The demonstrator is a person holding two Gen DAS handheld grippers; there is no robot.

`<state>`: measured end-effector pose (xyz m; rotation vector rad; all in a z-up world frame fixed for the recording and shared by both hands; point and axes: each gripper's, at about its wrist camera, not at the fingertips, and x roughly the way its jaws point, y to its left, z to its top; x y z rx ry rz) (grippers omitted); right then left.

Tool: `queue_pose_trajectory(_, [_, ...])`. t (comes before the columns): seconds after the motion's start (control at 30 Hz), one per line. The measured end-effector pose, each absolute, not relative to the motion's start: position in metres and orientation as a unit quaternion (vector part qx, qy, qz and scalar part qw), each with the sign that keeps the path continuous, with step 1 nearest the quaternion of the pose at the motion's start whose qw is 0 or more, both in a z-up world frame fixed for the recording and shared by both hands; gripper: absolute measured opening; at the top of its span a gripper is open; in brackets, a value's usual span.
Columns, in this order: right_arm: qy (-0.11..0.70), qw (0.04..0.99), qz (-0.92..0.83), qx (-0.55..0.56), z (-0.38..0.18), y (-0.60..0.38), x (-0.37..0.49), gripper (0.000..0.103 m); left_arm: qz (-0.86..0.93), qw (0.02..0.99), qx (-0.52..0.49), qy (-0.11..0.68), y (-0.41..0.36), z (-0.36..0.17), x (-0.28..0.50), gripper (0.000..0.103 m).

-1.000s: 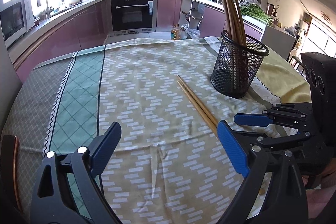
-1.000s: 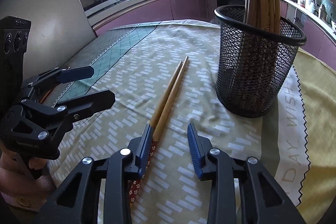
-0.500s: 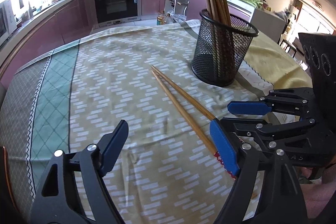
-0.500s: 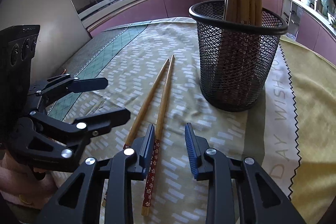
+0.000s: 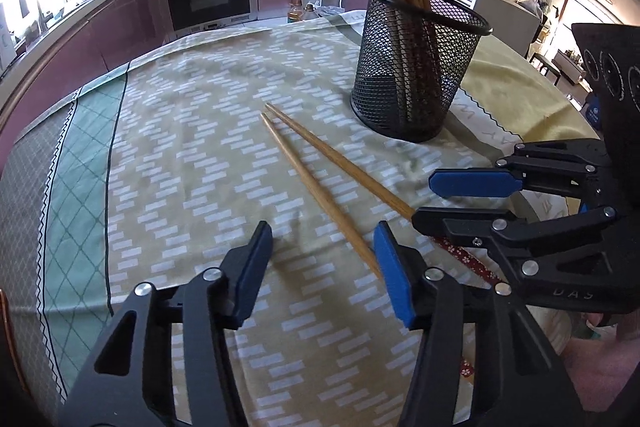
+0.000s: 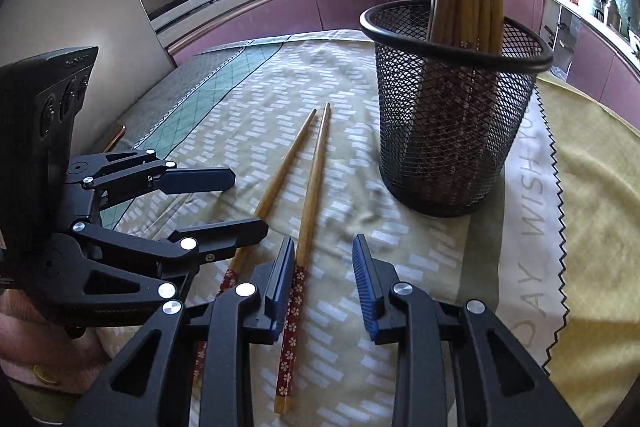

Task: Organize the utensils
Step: 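Move both open grippers over the last two chopsticks on the cloth, then close the left gripper on one chopstick while the right gripper grasps the other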

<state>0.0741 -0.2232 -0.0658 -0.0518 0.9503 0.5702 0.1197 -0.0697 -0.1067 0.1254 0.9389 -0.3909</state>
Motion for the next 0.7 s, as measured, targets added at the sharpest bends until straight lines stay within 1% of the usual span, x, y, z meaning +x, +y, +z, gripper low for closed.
queue_pose_trajectory(0.1, [0.45, 0.849, 0.275, -0.032, -0.065, -0.216, 0.079, 0.028, -0.195, 0.869, 0.059, 0.451, -0.067, -0.106, 0.116, 0.041])
queue_pose_trajectory(0.2, [0.448, 0.849, 0.279, -0.039, -0.064, -0.207, 0.085, 0.028, -0.2, 0.867, 0.057, 0.453, -0.064, -0.105, 0.115, 0.035])
queue_pose_trajectory(0.27, [0.448, 0.847, 0.281, -0.046, -0.065, -0.2, 0.091, 0.028, -0.204, 0.866, 0.056, 0.454, -0.063, -0.105, 0.114, 0.032])
queue_pose_trajectory(0.4, [0.446, 0.848, 0.282, -0.053, -0.066, -0.19, 0.1, 0.028, -0.205, 0.866, 0.053, 0.454, -0.062, -0.105, 0.111, 0.031])
queue_pose_trajectory(0.43, [0.449, 0.845, 0.284, -0.056, -0.066, -0.189, 0.101, 0.026, -0.206, 0.865, 0.053, 0.454, -0.061, -0.105, 0.111, 0.031])
queue_pose_trajectory(0.47, [0.448, 0.846, 0.282, -0.058, -0.066, -0.189, 0.101, 0.02, -0.207, 0.865, 0.051, 0.455, -0.061, -0.105, 0.111, 0.031])
queue_pose_trajectory(0.57, [0.449, 0.849, 0.273, -0.056, -0.067, -0.194, 0.102, 0.01, -0.208, 0.864, 0.041, 0.457, -0.059, -0.104, 0.113, 0.031])
queue_pose_trajectory(0.63, [0.451, 0.849, 0.27, -0.049, -0.067, -0.199, 0.1, 0.007, -0.207, 0.863, 0.036, 0.459, -0.059, -0.103, 0.114, 0.032])
queue_pose_trajectory(0.7, [0.452, 0.85, 0.268, -0.045, -0.066, -0.204, 0.097, 0.006, -0.206, 0.864, 0.034, 0.459, -0.058, -0.102, 0.117, 0.035])
